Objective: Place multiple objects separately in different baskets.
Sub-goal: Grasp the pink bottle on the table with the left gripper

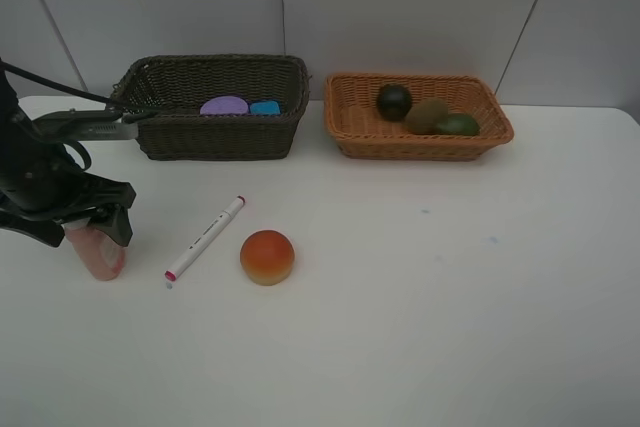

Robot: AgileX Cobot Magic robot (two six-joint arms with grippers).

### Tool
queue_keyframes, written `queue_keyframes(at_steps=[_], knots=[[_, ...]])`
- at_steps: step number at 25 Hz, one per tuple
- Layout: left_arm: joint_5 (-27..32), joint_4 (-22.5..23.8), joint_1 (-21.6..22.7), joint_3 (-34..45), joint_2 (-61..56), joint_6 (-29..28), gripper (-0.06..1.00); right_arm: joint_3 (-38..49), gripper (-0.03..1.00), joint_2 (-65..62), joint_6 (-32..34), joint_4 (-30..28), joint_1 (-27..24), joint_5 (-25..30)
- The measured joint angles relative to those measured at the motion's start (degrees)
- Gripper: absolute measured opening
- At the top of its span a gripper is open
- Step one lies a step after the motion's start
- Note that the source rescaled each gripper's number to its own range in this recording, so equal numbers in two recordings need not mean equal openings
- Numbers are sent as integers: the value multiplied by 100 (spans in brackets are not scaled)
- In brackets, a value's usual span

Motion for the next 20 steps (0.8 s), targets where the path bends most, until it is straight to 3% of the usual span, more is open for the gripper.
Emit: queue_keyframes(at_steps=[4,6,9,10,20], knots=[[0,-17,0,0,4,-31,89,0,100,0,0,0,0,0],[0,-17,0,0,4,-37,72,0,100,0,0,0,0,0],[-5,-75,0,0,4,-37,32,0,100,0,0,0,0,0],[-10,-104,0,0,4,-37,27,0,100,0,0,0,0,0],[-10,-234,0,0,4,-63,28,0,100,0,0,0,0,0]])
